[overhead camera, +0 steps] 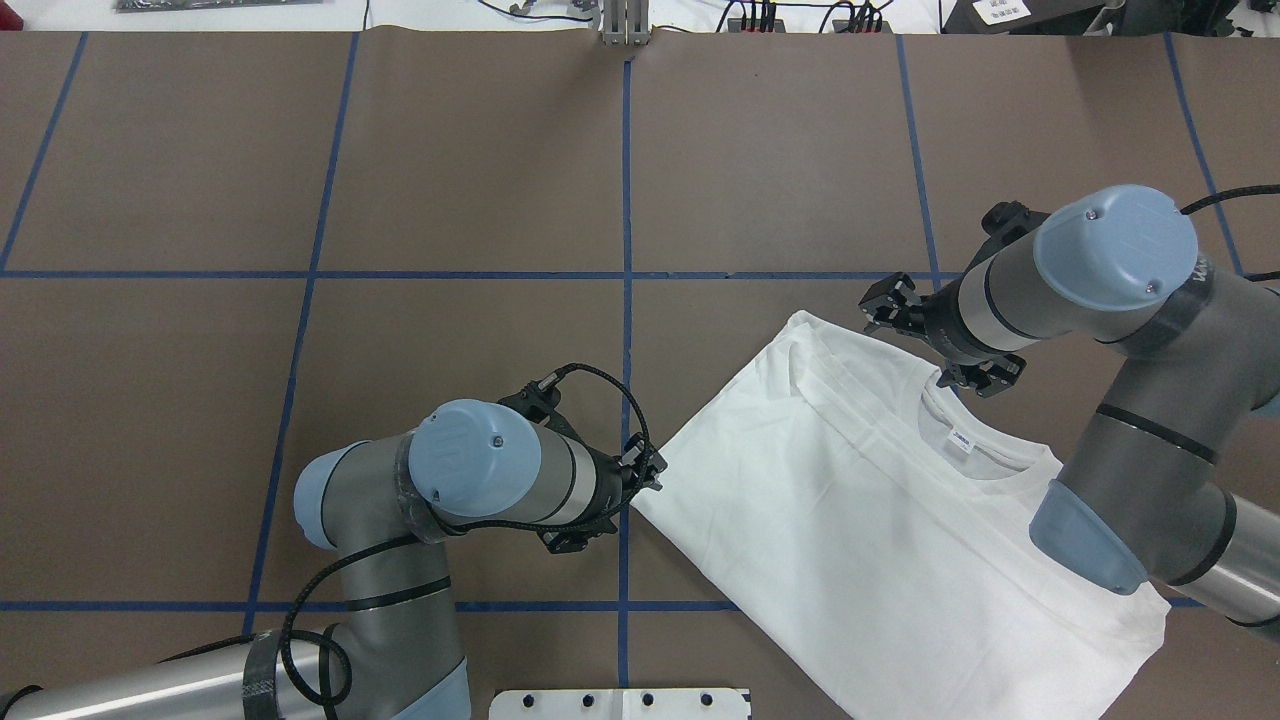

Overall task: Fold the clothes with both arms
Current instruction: 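Rotate the folded shirt a quarter turn with both grippers, collar toward the right gripper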

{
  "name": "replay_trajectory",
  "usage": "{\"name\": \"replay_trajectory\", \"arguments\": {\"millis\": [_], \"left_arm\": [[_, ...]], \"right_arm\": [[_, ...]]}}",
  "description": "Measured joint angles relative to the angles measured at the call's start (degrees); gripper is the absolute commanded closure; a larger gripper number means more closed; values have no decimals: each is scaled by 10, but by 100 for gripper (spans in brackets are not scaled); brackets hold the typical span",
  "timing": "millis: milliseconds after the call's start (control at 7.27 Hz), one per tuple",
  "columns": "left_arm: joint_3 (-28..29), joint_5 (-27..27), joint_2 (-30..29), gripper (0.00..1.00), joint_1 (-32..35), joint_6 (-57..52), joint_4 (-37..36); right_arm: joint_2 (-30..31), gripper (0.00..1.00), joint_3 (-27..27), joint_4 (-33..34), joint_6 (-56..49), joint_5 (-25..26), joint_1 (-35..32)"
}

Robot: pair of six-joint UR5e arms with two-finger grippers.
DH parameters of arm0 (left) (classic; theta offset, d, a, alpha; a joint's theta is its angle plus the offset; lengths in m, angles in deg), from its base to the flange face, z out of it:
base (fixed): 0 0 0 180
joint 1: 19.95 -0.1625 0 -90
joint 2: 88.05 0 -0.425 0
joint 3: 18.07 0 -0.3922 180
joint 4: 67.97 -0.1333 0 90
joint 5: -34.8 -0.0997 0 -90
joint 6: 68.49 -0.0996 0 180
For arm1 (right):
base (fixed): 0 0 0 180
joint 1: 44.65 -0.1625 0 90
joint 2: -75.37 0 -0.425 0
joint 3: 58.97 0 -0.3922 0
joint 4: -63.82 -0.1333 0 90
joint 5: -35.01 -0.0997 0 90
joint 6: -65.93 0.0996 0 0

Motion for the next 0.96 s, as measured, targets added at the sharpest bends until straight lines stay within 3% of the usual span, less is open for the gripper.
{"name": "replay_trajectory", "arguments": {"millis": [412,825,962], "left_arm": [[12,-2,-5,50,-2,0,-2],[14,-2,-4,79,-3,1,-4],[15,-2,-4,100,-3,2,-4]], "right_arm": [[0,0,1,1,-1,0,-2],[1,0,4,1,-1,1,-4],[2,0,7,1,-2,3,-4]]}}
